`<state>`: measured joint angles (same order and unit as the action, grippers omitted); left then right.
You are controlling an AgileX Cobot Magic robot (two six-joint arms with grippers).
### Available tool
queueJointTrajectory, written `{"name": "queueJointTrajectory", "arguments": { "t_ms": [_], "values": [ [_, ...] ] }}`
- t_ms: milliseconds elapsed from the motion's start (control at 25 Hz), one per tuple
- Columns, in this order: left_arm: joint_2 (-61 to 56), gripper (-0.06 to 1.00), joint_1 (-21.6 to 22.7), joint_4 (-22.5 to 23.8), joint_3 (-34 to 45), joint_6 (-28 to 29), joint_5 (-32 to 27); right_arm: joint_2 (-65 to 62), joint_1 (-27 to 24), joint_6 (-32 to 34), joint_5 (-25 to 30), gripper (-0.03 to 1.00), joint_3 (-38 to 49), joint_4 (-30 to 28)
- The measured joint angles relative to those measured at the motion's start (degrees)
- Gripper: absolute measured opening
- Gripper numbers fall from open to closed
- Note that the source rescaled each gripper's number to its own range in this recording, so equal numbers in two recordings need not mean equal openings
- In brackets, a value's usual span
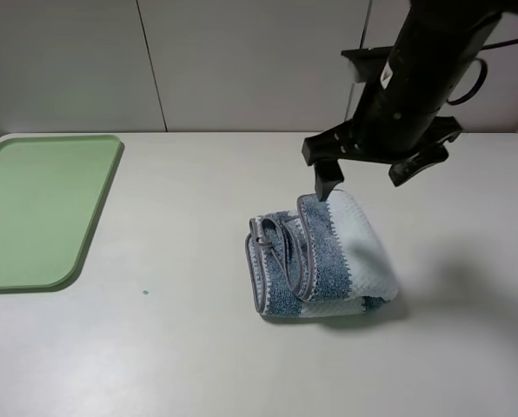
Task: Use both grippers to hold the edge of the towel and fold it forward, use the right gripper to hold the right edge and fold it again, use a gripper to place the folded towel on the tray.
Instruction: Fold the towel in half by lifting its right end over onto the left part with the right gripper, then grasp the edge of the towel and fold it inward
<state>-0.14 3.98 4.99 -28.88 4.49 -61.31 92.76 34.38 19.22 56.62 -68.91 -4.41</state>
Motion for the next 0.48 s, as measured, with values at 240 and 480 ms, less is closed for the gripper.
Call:
{"name": "queueJointTrajectory", "arguments": {
  "t_ms": [240, 480],
  "values": [
    [0.00, 0.92, 0.00, 0.00, 0.00, 0.00, 0.00, -9.87, 0.00, -4.82, 8.81, 1.00, 0.00, -1.59],
    [0.00, 0.92, 0.00, 0.00, 0.00, 0.00, 0.00, -19.05, 0.00, -8.67, 12.49, 1.00, 1.39, -1.54]
  ]
}}
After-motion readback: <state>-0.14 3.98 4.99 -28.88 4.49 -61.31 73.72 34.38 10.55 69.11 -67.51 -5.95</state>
